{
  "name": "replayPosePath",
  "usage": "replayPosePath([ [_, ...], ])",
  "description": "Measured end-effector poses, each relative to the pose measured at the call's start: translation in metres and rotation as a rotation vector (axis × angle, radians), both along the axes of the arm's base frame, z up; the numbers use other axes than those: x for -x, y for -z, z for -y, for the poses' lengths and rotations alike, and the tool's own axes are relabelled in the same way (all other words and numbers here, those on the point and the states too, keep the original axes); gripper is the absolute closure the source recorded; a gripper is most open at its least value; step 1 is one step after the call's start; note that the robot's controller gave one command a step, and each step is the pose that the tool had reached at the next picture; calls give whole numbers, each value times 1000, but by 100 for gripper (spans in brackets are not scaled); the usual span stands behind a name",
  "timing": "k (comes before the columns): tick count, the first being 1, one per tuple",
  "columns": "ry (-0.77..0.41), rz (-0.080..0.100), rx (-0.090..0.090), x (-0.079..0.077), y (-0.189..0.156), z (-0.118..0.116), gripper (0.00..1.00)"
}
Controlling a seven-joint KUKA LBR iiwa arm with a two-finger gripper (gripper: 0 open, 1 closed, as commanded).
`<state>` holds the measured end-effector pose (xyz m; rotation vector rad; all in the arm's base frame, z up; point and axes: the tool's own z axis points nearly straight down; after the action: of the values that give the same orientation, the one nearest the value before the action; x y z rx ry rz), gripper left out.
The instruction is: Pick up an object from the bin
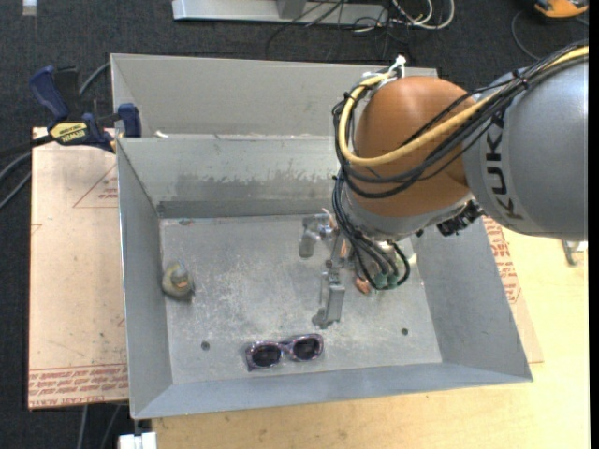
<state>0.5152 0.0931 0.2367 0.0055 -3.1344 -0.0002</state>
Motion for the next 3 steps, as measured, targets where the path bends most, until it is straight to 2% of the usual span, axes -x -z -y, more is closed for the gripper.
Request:
replayPosePath([
  [1, 4, 8, -1, -2, -4, 1, 0],
  [2, -121, 6, -2, 21, 77, -19, 0],
  [3, -143, 4, -2, 24, 89, -21, 0],
])
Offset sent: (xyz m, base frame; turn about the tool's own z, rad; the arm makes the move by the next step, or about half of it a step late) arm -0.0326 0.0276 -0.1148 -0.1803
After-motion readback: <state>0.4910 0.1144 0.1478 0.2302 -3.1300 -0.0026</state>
